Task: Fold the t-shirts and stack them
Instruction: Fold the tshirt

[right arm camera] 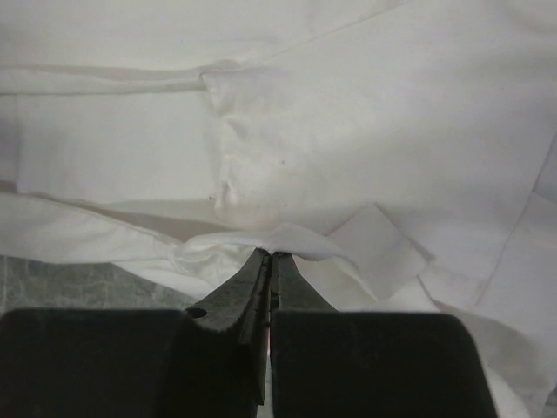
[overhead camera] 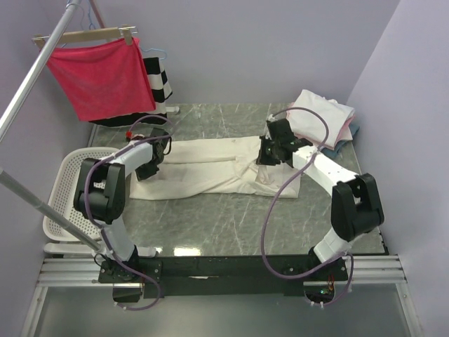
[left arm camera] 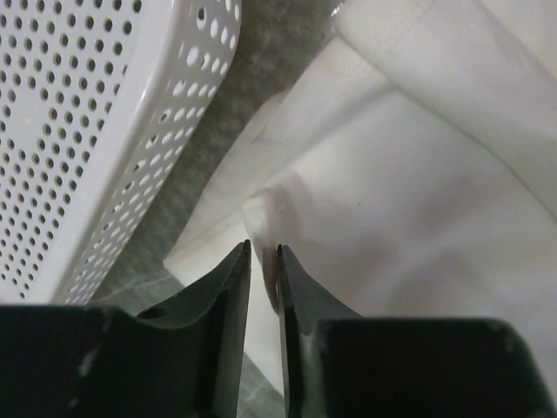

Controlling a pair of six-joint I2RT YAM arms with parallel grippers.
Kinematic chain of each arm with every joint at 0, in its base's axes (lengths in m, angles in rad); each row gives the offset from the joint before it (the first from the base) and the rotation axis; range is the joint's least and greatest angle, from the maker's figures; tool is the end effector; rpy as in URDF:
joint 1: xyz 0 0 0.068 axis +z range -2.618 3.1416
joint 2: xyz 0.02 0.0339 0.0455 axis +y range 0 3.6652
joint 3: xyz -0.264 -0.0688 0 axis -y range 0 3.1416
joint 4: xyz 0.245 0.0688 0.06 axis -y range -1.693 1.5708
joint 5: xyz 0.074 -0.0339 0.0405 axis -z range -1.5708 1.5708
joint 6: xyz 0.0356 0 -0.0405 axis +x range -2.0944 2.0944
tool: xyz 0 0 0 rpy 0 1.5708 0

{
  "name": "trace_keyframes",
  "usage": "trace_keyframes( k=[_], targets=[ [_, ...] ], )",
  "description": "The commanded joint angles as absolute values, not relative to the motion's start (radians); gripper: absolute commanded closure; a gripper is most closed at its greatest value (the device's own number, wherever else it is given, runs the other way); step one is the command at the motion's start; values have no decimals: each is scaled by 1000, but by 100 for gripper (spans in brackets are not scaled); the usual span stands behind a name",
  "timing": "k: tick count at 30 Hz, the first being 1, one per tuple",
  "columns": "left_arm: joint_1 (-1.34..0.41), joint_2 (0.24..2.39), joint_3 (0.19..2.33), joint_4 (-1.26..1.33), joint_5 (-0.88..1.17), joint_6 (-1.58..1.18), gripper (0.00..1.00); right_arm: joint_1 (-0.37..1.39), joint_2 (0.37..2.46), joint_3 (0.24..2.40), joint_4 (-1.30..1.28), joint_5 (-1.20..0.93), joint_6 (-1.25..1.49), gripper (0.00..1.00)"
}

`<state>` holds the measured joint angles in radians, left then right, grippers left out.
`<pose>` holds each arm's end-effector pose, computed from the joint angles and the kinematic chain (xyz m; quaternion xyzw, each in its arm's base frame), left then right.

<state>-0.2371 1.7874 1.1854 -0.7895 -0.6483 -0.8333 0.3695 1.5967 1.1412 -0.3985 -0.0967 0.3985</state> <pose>0.3267 -0.0568 0.1813 -0.3045 0.8941 0.2296 0.2348 0.3206 0.1279 0.2410 -0.0034 0.9355 0.1732 0.3079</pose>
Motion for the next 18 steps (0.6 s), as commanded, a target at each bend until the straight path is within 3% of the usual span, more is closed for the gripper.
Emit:
trace_keyframes(
  k=[1, 3, 5, 7, 18],
  targets=[
    [-227, 1828, 1246, -758, -710, -779, 78, 361, 1667, 1239, -422, -100, 364, 100],
    [-227, 1854, 1252, -755, -719, -776, 90, 360, 1696, 1247, -414, -89, 359, 100],
    [-227, 1868, 1256, -772, -732, -790, 91, 359, 1718, 1265, -402, -92, 348, 100],
    [-226, 1865, 1226, -753, -723, -775, 99, 357, 1750, 1296, -409, -100, 342, 100],
    [-203, 1804, 1147, -716, -657, -745, 99, 360, 1767, 1319, -422, -100, 322, 100]
  ],
)
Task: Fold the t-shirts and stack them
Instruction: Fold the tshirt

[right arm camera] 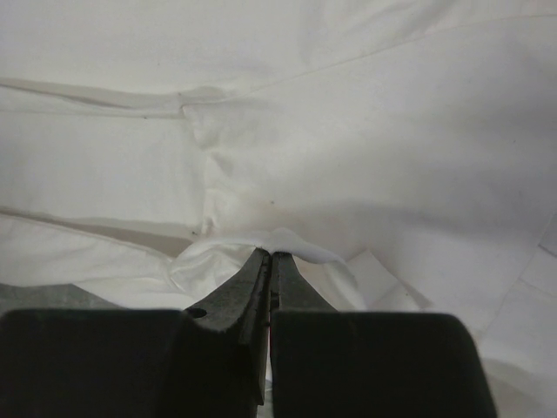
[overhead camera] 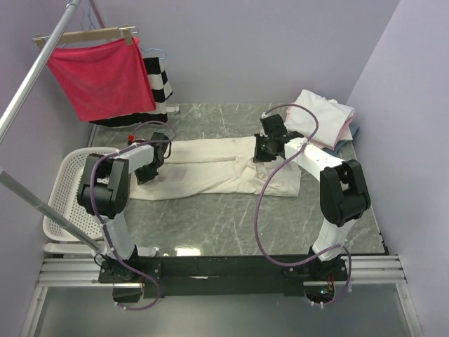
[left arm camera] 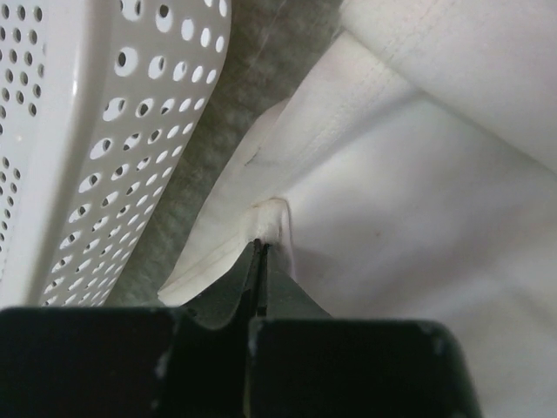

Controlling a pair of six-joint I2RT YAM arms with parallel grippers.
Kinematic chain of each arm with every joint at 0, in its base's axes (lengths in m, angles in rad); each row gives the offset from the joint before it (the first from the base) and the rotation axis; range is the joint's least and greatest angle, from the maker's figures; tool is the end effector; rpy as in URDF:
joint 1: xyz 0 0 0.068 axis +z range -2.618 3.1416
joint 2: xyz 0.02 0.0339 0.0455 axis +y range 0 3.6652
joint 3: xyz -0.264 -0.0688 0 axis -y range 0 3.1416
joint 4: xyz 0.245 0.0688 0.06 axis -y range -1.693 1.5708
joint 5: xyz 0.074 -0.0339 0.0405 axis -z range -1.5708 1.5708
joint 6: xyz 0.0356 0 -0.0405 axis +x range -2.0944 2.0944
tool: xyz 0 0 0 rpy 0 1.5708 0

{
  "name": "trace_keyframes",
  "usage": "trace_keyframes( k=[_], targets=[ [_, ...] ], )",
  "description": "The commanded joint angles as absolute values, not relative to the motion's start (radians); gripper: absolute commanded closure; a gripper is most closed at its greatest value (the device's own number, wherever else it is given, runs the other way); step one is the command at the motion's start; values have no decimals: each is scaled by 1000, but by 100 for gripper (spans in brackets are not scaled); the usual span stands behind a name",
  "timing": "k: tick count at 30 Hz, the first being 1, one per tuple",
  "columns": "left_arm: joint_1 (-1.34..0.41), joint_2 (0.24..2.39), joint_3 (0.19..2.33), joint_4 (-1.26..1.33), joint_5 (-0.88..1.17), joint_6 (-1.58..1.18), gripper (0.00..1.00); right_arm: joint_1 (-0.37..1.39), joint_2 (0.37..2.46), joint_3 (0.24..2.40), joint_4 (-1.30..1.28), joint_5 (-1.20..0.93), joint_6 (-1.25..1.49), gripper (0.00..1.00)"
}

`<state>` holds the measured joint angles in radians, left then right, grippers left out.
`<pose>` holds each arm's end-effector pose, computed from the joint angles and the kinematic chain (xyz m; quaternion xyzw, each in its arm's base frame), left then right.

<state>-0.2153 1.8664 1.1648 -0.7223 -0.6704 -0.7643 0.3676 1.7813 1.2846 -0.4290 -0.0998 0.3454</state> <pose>0.3346 -0.0505 0.1529 -0.2785 0.9000 0.2569 0.2155 0.3580 0.1416 0.2202 -0.0263 0.9470 0.1548 0.2802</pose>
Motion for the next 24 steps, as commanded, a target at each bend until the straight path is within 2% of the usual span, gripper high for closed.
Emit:
trace_keyframes(
  k=[1, 13, 23, 24],
  targets=[
    [-201, 1801, 1147, -721, -658, -746, 99, 360, 1766, 1319, -423, -98, 321, 100],
    [-97, 1723, 1201, -818, -749, -730, 99, 351, 1787, 1333, -425, -77, 298, 100],
    [-69, 1821, 1301, -788, -732, -684, 99, 339, 1847, 1371, -426, -42, 291, 100],
    [-72, 1831, 1311, -784, -729, -683, 86, 337, 1848, 1373, -419, -28, 293, 100]
  ],
)
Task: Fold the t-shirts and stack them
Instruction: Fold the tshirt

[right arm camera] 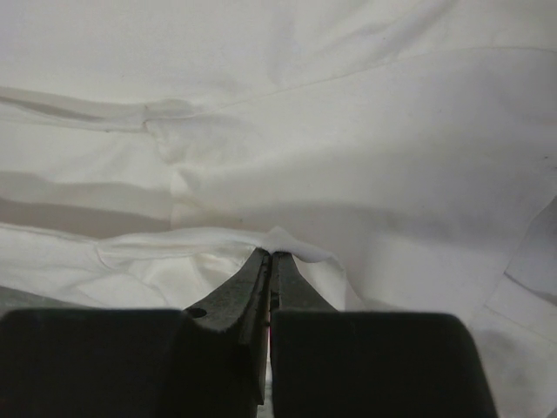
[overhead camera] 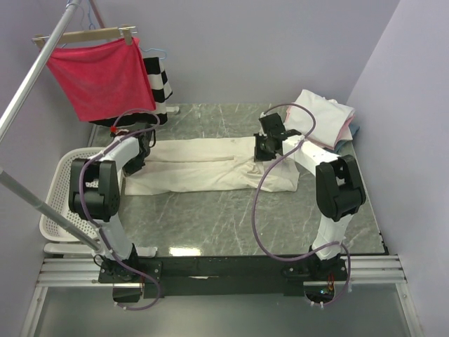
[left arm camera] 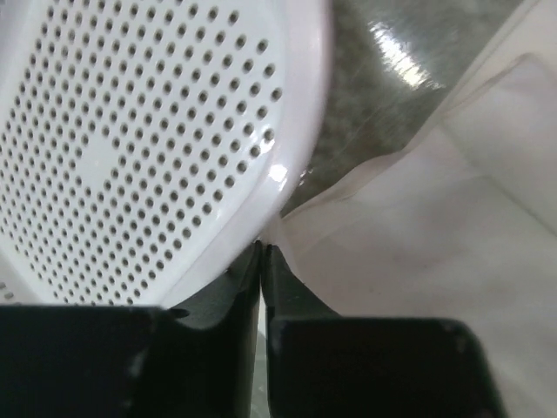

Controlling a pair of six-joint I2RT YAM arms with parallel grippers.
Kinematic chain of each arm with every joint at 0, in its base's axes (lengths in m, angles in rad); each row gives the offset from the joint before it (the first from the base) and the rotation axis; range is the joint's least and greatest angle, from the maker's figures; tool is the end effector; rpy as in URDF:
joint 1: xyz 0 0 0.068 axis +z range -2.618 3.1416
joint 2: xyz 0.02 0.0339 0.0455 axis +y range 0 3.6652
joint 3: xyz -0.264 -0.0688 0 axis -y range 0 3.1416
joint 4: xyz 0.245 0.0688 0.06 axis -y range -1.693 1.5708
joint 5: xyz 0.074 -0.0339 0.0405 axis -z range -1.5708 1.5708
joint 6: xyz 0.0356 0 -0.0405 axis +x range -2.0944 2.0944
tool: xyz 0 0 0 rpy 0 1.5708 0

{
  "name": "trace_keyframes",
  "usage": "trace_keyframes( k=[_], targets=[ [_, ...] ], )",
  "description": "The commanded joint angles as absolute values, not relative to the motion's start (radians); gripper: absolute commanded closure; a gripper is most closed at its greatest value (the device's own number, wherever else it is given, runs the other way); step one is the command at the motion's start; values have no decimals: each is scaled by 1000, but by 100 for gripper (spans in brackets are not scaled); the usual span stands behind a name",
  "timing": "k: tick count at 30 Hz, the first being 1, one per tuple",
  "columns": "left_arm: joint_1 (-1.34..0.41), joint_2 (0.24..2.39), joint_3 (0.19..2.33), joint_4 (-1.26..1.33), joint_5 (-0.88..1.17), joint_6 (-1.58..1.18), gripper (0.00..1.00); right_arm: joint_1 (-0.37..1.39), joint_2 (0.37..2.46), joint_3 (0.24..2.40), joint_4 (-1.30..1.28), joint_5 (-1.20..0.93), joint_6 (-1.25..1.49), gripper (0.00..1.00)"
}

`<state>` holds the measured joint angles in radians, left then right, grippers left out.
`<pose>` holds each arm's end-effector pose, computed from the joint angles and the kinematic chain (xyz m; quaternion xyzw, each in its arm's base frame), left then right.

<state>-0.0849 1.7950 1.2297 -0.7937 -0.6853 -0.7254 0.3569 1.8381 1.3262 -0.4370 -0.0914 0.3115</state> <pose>0.3398 -0.0063 0.1910 -0.3286 0.8778 0.2678 0.2232 0.3704 0.1416 0.2115 -0.0356 0.9505 0.1413 0.2745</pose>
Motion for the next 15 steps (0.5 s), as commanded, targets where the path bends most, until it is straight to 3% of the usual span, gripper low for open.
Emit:
trace_keyframes(
  k=[1, 3, 5, 6, 7, 11, 15],
  targets=[
    [-74, 1842, 1321, -781, -729, -680, 73, 337, 1853, 1379, -402, -20, 295, 100],
    [-80, 1868, 1351, -782, -735, -676, 45, 333, 1867, 1390, -379, 2, 302, 91],
    [-89, 1875, 1379, -776, -735, -669, 42, 327, 1885, 1405, -361, 53, 307, 83],
    [-103, 1871, 1387, -778, -747, -670, 33, 325, 1885, 1416, -348, 63, 305, 74],
    [-112, 1864, 1396, -788, -759, -682, 29, 324, 1887, 1420, -336, 75, 302, 58],
    [-169, 1774, 1388, -739, -738, -661, 28, 319, 1823, 1401, -301, 127, 295, 48],
    [-227, 1736, 1388, -726, -664, -649, 26, 308, 1807, 1402, -380, 6, 265, 48]
  ],
)
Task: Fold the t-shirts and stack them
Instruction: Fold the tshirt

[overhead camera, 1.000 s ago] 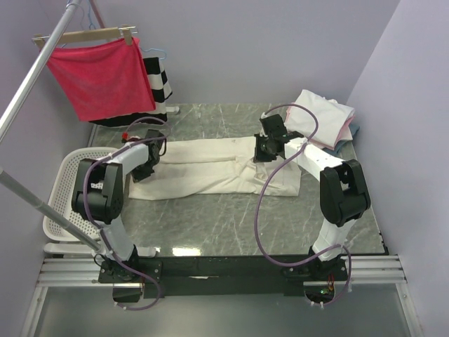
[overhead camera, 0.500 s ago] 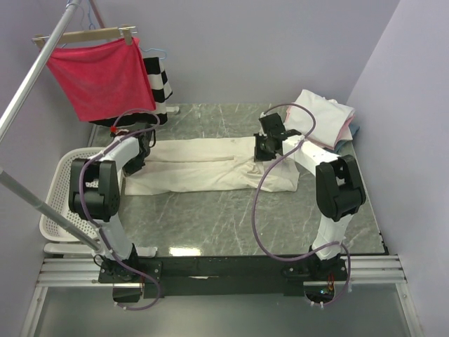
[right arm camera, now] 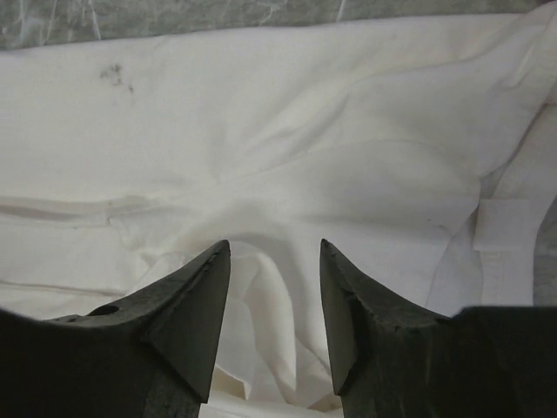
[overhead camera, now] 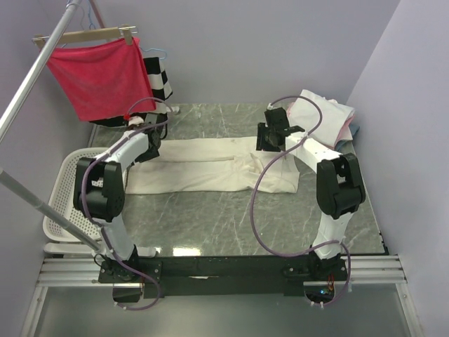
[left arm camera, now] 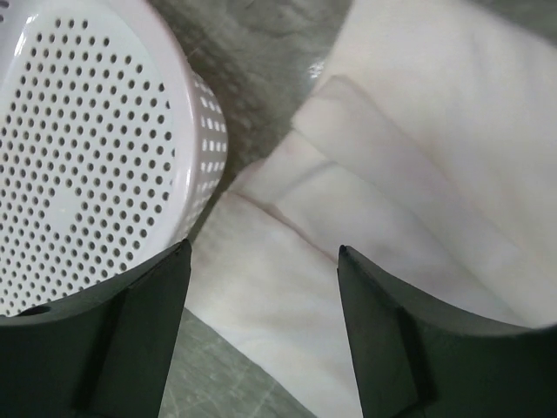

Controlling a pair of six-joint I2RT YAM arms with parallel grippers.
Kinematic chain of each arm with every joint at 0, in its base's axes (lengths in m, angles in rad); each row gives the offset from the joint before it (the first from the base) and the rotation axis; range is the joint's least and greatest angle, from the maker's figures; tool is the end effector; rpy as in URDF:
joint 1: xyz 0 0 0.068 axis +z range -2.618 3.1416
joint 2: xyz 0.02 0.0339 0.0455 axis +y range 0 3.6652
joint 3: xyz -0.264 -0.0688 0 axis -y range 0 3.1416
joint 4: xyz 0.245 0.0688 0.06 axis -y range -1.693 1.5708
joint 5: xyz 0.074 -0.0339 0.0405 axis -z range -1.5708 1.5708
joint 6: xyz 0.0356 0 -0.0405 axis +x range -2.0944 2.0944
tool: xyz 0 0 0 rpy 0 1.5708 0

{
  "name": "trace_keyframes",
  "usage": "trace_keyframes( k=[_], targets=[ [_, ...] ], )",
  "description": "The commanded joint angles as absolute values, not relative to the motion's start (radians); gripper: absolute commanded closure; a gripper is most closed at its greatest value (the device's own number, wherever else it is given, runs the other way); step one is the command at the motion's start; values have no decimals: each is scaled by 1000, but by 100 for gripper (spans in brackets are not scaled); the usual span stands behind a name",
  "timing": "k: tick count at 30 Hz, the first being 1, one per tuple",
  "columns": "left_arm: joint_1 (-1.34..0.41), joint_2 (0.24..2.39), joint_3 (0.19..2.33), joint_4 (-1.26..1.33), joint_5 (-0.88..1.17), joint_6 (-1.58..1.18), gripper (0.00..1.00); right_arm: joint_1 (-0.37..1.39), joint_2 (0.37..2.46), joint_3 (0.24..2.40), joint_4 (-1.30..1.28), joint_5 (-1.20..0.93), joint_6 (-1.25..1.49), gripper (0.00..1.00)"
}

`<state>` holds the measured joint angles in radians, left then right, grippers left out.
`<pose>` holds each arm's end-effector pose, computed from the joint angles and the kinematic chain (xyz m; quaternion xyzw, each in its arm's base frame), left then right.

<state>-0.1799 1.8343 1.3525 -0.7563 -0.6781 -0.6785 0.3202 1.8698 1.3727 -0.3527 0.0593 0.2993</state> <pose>0.3650 -0.0437 0.2119 -0.2828 0.8877 0.2333 0.2785 0.3937 0.1283 0.2194 0.0007 0.9354 0.0811 0.3443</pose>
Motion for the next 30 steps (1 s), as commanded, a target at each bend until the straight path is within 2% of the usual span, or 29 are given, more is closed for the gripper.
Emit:
trace_keyframes(
  k=[1, 8, 30],
  targets=[
    [-238, 1732, 1379, -719, -651, -641, 27, 310, 1807, 1393, -406, -47, 265, 48],
    [-314, 1739, 1332, -646, -500, -643, 28, 311, 1727, 1230, -342, -185, 281, 49],
    [-347, 1799, 1339, -640, -483, -638, 30, 334, 1628, 1123, -342, -186, 264, 49]
  ],
)
